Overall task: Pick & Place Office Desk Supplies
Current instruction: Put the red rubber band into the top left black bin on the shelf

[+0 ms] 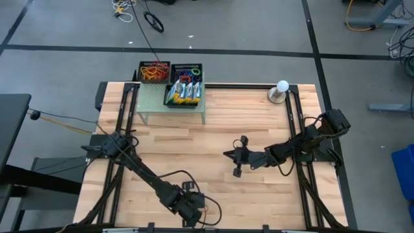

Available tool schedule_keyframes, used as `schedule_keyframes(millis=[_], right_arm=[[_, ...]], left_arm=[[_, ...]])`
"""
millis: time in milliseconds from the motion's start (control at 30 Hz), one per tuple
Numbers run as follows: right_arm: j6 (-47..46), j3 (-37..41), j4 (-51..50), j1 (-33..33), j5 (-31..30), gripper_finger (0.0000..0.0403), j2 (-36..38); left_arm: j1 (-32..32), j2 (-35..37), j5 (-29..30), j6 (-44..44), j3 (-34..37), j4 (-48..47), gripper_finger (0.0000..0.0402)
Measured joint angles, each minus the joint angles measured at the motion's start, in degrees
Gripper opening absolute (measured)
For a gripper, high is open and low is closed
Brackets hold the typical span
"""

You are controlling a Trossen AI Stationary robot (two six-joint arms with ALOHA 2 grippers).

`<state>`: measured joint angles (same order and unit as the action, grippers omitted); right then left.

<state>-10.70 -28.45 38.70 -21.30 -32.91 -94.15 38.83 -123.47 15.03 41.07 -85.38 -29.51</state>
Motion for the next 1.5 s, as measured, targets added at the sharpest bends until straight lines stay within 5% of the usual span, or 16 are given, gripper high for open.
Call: schedule_keyframes(millis=[267,567,1000,1500], right_arm=[[1.12,0.00,0.56,-0.02,0.00,0.0025,0.00],[1.51,0.00,0.56,0.00,0.02,0.0025,0.00],[8.06,0.00,1.15,5.55,0.07,0.0025,0.00],[11.65,-0.04,2.05,12.33,0.44,0.0025,0.00]], left_arm=[[0.02,-0.95,0.06,0.19,-0.11,-0.56,0.0128],[0.19,0.14,-0.11,-0.05,-0.03,-2.96,0.0010],[-0.26,14.34,12.40,-4.96,0.13,-9.47,0.0004],[-5.51,37.85,29.99,0.51,0.20,-28.07,0.0007]])
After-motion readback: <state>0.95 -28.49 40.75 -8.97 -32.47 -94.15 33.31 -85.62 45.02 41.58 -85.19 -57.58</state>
